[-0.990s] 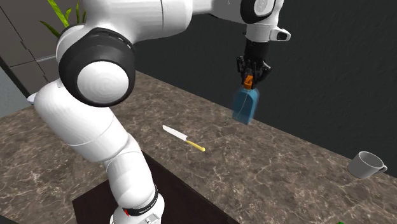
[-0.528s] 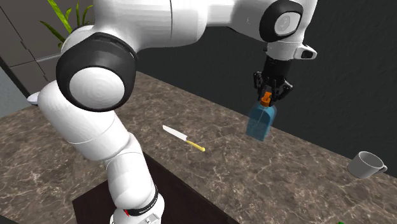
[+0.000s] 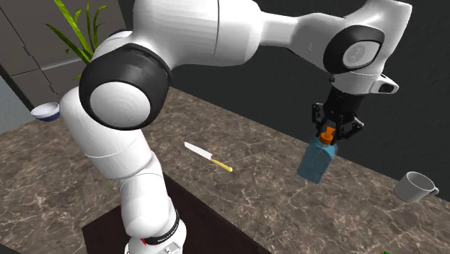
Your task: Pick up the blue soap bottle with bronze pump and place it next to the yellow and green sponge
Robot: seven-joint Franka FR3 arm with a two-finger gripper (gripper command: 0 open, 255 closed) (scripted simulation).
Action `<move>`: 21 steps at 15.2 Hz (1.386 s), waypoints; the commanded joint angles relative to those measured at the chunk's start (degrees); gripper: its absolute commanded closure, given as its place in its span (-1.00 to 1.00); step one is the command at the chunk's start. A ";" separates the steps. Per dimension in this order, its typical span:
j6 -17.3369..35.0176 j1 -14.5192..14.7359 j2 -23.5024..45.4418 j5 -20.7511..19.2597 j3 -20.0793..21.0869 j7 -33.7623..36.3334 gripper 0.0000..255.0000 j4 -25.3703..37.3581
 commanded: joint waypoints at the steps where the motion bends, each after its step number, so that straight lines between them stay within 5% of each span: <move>1: 0.82 -1.36 2.33 0.34 -1.55 -3.05 1.00 1.58; 15: 2.99 -11.82 21.28 6.13 -8.12 -20.42 1.00 17.70; 21: 7.47 -11.70 21.59 6.27 -7.96 -20.52 1.00 13.51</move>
